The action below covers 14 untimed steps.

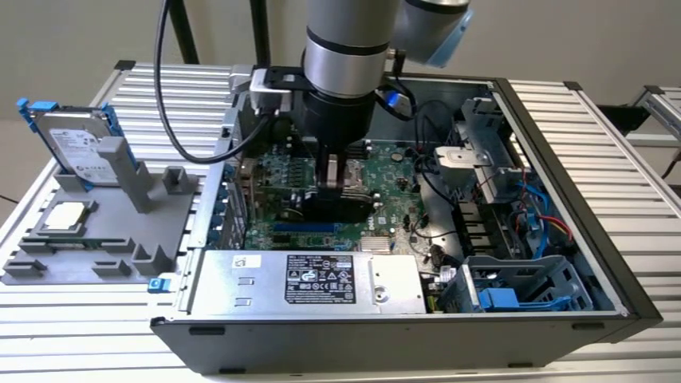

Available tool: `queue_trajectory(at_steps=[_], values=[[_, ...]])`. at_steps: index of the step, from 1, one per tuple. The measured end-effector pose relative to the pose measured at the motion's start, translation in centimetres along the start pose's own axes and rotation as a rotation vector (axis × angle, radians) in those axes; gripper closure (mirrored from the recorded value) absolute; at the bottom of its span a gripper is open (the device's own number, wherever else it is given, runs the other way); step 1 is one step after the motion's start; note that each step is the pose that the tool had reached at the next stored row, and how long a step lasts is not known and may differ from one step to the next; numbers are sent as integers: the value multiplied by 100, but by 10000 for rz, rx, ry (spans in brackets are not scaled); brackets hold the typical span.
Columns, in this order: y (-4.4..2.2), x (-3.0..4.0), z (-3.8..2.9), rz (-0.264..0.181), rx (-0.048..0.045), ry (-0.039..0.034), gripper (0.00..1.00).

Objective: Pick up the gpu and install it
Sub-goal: 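Insert the gpu into the slot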

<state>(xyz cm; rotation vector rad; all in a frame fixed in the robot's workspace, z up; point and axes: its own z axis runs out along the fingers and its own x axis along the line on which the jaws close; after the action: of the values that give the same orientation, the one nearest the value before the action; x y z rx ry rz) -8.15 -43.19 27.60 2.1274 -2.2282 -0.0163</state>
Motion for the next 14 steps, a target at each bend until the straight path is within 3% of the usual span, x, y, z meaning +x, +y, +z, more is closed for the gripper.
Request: queue_trajectory(at_steps=[14], values=[[68,8,47,-6,3,30,100]])
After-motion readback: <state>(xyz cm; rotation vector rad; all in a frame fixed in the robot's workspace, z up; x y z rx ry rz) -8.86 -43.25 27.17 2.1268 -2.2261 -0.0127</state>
